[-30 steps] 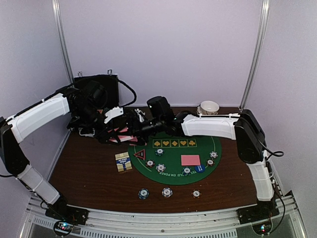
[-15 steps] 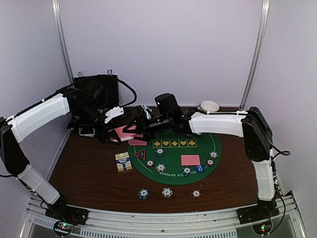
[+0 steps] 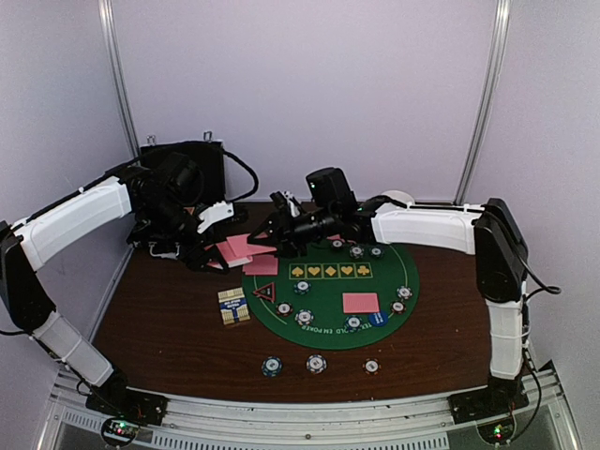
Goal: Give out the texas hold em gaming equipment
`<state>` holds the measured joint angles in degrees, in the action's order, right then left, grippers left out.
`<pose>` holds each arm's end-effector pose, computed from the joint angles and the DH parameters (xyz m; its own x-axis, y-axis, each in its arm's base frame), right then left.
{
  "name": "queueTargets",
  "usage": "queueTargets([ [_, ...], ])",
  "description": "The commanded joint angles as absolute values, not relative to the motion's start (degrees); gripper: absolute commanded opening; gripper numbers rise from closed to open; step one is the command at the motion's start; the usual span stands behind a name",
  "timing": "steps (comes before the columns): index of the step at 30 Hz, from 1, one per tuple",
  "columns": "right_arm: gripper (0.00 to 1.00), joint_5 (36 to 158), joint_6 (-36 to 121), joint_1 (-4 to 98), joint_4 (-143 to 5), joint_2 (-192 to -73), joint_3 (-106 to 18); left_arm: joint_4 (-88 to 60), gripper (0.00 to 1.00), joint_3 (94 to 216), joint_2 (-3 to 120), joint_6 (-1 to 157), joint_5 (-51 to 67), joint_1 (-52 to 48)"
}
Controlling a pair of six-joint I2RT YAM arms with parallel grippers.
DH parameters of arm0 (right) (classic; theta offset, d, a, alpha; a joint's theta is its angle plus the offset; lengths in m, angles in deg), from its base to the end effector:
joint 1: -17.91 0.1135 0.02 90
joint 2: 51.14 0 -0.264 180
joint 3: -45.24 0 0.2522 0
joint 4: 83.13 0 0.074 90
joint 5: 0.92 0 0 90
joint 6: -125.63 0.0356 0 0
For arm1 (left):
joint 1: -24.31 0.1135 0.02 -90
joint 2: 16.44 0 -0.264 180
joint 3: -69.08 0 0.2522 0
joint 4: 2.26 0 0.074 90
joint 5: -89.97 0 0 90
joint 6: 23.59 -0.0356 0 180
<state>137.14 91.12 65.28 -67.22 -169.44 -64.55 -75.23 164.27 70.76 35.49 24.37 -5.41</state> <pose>0.3081 0.3738 0.2682 -0.9418 -0.2100 -0.2625 -0.3078 0.2248 0.9245 0.2549 -0.1624 0.3158 -0.3652 0.7473 -0.5552 0.9219 0.3733 -0.1038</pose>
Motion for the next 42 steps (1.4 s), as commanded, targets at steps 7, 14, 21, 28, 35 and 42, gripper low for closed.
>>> queueTargets([
  [7, 0.19, 138.9, 93.8, 65.1, -69.1, -165.5, -63.1, -73.9, 0.03, 164.9, 69.4, 35.3, 25.7, -5.2],
  [14, 0.09, 138.8, 92.2, 63.4, -66.1, -162.8, -63.0, -73.9, 0.03, 164.6, 69.3, 35.3, 25.5, -5.2],
  [21, 0.00, 139.5, 92.0, 57.8, -65.6, -160.1, -61.0, -73.9, 0.03, 164.6, 69.4, 35.1, 25.4, -5.2],
  [28, 0.00, 138.6, 85.6, 49.1, -57.7, -164.4, -66.0, -73.9, 0.03, 165.3, 69.8, 35.3, 25.7, -5.2],
  [35, 0.00, 131.9, 77.4, 42.6, -48.8, -177.6, -77.0, -73.9, 0.03, 165.6, 70.0, 35.6, 25.7, -5.2],
  [42, 0.00, 125.6, 75.4, 39.8, -48.2, -189.1, -86.5, -74.3, 0.03, 165.1, 69.6, 35.6, 26.1, -5.2],
])
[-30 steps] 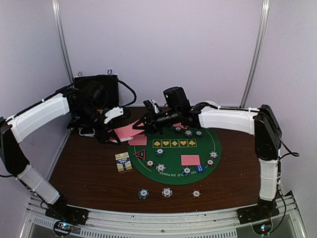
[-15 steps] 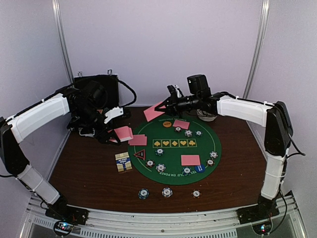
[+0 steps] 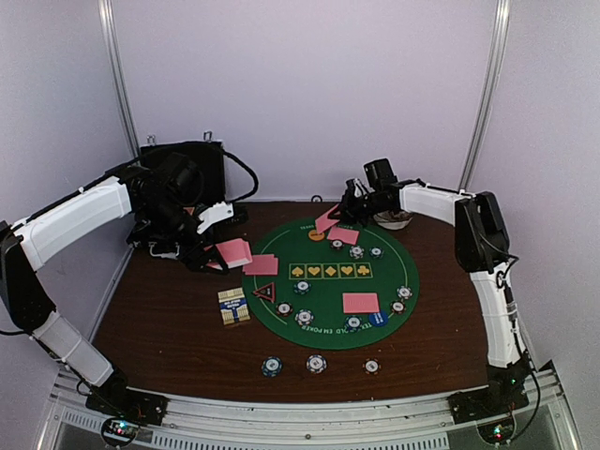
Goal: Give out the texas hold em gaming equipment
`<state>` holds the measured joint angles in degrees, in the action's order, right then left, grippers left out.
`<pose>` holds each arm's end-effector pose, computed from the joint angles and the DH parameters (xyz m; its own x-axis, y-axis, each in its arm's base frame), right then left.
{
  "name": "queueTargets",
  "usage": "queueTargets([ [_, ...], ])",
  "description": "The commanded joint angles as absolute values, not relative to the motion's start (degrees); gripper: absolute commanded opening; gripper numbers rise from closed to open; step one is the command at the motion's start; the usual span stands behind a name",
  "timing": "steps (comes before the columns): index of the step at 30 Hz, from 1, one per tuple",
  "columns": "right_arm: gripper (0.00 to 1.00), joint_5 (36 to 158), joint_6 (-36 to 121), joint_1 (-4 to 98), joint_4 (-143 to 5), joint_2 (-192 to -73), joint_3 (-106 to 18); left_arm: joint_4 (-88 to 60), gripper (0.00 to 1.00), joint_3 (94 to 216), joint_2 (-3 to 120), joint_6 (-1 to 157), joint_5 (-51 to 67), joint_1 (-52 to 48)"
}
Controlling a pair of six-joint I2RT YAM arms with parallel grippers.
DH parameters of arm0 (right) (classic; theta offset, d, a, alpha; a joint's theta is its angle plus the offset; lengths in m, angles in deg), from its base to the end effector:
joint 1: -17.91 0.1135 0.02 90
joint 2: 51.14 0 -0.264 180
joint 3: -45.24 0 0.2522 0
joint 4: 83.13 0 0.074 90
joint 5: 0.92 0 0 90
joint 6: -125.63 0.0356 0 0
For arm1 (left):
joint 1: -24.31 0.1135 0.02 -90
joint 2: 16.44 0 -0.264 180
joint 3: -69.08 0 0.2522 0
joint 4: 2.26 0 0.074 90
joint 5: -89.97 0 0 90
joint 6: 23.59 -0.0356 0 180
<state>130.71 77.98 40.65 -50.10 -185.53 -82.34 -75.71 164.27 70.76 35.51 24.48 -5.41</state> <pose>0.4818 0.2276 0.2078 -0.9482 0.1485 -0.2808 -0.1632 0.5306 0.8318 0.2541 -0.1621 0.3155 -0.3694 0.7489 -0.5502 0.9212 0.3732 -0.1105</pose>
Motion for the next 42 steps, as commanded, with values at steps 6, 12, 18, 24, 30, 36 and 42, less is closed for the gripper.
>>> queueTargets([
  [6, 0.10, 121.3, 74.1, 39.3, -46.6, -194.1, -91.2, -74.3, 0.03, 164.0, 69.2, 35.3, 26.0, -5.2],
  [12, 0.49, 118.5, 71.3, 39.5, -42.6, -194.5, -93.5, -74.3, 0.03, 163.9, 69.1, 35.4, 26.1, -5.2],
  [18, 0.78, 117.6, 67.8, 40.6, -40.2, -188.8, -93.2, -74.3, 0.03, 164.2, 69.3, 35.4, 26.5, -5.2],
  [24, 0.99, 117.9, 65.7, 43.5, -38.2, -181.5, -90.9, -74.3, 0.03, 164.7, 70.0, 35.6, 26.8, -5.2],
  [30, 0.99, 120.7, 66.0, 48.4, -39.5, -172.7, -83.2, -74.2, 0.03, 164.9, 70.1, 35.8, 26.7, -5.2],
  [36, 1.00, 126.1, 74.0, 55.3, -51.0, -163.7, -69.4, -74.1, 0.03, 165.2, 69.9, 35.9, 26.4, -5.2],
  [42, 0.99, 129.8, 81.1, 61.9, -60.3, -161.0, -59.7, -73.9, 0.03, 165.3, 69.8, 36.1, 26.8, -5.2],
])
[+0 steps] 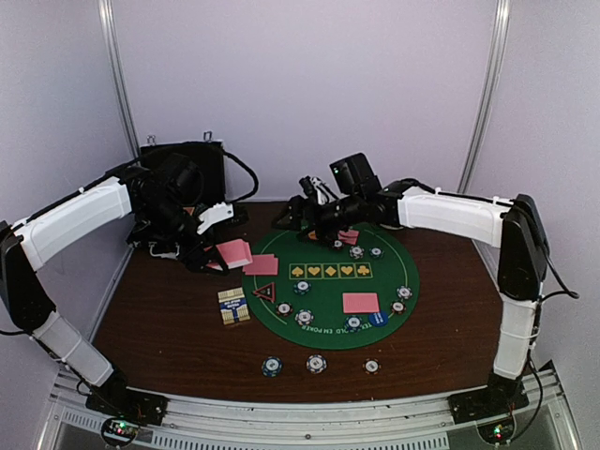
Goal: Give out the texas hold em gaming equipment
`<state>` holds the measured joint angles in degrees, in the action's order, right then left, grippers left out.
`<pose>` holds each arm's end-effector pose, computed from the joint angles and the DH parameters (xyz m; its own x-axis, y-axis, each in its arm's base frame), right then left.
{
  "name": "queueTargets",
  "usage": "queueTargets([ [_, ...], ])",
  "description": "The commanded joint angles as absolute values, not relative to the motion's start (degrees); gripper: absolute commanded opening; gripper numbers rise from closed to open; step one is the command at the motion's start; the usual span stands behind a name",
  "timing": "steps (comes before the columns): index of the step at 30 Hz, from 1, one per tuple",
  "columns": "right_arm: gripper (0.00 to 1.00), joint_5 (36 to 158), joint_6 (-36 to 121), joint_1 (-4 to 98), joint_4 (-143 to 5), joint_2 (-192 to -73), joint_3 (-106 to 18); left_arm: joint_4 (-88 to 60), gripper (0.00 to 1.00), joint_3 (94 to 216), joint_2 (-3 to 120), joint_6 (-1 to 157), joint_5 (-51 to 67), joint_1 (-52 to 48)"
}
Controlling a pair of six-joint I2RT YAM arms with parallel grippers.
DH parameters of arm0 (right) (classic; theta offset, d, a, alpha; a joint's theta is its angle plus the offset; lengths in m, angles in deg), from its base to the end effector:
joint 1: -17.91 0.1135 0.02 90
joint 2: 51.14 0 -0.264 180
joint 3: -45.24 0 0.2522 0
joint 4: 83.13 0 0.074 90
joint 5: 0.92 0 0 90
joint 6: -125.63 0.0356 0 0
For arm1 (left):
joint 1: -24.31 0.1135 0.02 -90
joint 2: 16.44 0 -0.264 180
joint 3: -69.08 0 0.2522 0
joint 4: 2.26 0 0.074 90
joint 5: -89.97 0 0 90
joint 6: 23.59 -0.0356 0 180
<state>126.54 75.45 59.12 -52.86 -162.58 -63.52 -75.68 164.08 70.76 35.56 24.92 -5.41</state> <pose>0.3275 0.3155 0.2918 -0.8950 -0.1081 -0.4327 -0.4345 0.4299 0.7915 0.2538 -0.1622 0.3146 -0.3711 0.7472 -0.5514 0.9213 0.3703 -0.1182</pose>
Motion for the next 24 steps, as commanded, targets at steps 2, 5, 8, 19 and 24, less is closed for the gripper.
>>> queueTargets([
  [2, 0.99, 130.9, 83.6, 63.5, -64.4, -161.2, -57.8, -74.0, 0.03, 165.2, 69.7, 36.2, 26.8, -5.2],
  [5, 0.99, 132.6, 87.3, 65.6, -69.1, -162.1, -56.3, -73.9, 0.03, 165.1, 69.7, 36.2, 26.9, -5.2],
  [8, 0.99, 133.3, 89.1, 67.2, -72.1, -162.9, -56.4, -74.0, 0.02, 165.1, 69.5, 36.1, 27.0, -5.2],
  [19, 0.97, 135.6, 93.0, 69.6, -75.7, -168.6, -60.3, -73.9, 0.03, 165.3, 69.3, 36.2, 27.6, -5.2],
  [24, 0.96, 136.3, 93.6, 70.0, -75.5, -171.6, -63.8, -74.0, 0.03, 165.2, 69.3, 36.2, 27.7, -5.2],
])
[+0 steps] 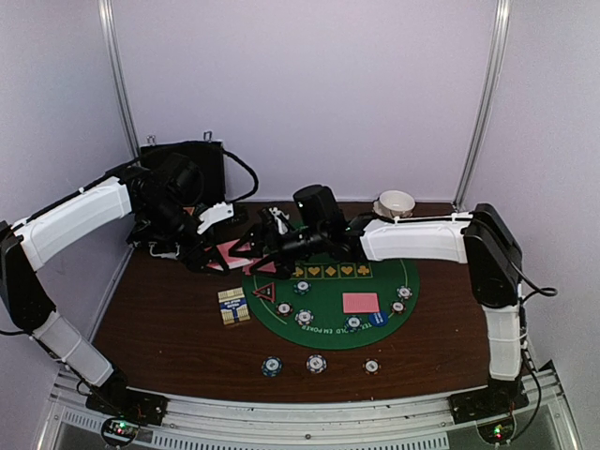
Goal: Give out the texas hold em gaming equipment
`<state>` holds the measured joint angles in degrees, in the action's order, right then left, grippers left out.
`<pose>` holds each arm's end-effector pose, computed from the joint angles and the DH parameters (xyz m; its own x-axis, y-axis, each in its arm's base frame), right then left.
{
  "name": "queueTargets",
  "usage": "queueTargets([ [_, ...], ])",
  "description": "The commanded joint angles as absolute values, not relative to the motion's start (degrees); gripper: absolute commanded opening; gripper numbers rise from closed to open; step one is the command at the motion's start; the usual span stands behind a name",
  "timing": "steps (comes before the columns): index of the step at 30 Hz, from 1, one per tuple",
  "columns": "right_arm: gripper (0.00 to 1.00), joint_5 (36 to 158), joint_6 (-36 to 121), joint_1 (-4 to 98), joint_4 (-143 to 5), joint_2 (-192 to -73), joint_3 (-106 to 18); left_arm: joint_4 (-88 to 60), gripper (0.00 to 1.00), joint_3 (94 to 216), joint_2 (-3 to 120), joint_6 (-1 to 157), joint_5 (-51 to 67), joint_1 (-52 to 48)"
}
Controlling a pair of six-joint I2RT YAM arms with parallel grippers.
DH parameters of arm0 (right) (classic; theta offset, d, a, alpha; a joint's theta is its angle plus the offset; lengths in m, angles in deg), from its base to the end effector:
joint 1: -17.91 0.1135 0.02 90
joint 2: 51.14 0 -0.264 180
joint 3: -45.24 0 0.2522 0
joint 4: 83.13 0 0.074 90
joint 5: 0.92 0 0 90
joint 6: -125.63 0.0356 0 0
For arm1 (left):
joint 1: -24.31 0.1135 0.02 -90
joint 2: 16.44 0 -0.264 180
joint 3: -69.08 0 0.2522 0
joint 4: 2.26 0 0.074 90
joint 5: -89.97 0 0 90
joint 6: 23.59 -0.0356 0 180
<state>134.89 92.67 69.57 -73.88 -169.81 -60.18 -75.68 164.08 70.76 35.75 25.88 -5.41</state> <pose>0.2799 0.3950 0.2495 -0.9327 -0.2365 -0.2724 -0.3218 0.2044 0.9245 0.2535 -0.1626 0.3148 -0.3732 0.7412 -0.5580 0.9217 0.3648 -0.1319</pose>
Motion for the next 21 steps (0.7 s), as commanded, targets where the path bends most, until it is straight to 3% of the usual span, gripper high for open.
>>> queueTargets([
  [1, 0.96, 136.4, 93.9, 70.1, -75.8, -172.0, -64.4, -73.9, 0.03, 165.1, 69.3, 36.2, 27.8, -5.2],
  [9, 0.91, 137.6, 95.9, 70.3, -77.2, -175.4, -67.6, -74.1, 0.03, 165.1, 69.2, 36.1, 28.1, -5.2],
  [21, 0.71, 139.4, 93.8, 68.5, -71.7, -173.5, -64.9, -74.0, 0.03, 165.0, 68.7, 35.9, 28.0, -5.2],
])
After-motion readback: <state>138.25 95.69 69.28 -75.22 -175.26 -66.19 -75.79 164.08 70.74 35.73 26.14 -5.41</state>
